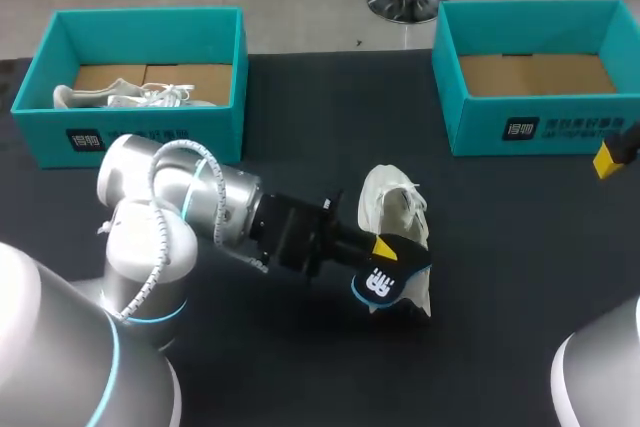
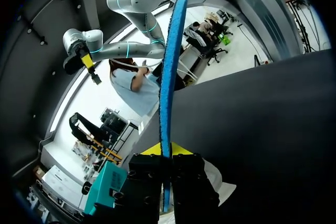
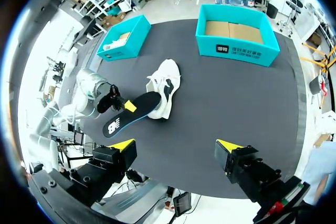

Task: Take the shoe out of the shoebox, open the shoe tongue, remove and reinsert the insole, then place the shoe into the shoebox

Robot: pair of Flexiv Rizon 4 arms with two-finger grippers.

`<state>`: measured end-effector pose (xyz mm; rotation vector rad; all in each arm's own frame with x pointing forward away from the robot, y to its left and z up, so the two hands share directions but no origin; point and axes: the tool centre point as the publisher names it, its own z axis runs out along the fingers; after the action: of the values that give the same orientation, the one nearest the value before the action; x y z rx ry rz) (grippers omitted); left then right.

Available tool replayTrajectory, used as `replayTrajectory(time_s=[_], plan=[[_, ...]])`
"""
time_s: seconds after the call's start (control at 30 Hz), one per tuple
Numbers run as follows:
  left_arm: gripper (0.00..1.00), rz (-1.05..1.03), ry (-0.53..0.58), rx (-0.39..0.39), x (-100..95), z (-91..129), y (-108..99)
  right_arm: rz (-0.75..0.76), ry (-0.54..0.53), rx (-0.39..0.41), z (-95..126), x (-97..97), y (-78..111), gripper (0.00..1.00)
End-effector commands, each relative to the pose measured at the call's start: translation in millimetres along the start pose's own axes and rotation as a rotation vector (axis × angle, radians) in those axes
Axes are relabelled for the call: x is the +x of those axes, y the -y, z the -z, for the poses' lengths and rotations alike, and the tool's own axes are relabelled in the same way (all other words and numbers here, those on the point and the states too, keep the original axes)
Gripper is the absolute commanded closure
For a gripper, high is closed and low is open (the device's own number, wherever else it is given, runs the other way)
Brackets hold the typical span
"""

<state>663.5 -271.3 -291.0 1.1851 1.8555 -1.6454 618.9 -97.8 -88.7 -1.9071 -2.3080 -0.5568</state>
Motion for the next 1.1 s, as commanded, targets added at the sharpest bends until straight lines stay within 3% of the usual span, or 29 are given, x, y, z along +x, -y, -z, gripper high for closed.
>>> replayTrajectory(time_s=[0.03,0.53,0.8,1.1], plan=[[1.0,-0.007,0.003,0.001,0.4,-10,-9,-0.001,0.001,0.009,1,0.0,-3.9,0.0],[1.0,-0.093,0.02,-0.011,1.2,-2,-28,-0.001,0.001,0.009,1,0.0,-3.9,0.0],[1.0,-0.154,-0.008,-0.021,2.9,-2,-50,-0.001,0.001,0.009,1,0.0,-3.9,0.0],[1.0,-0.182,-0.027,-0.089,-0.9,-6,-70,-0.001,0.001,0.009,1,0.0,-3.9,0.0]])
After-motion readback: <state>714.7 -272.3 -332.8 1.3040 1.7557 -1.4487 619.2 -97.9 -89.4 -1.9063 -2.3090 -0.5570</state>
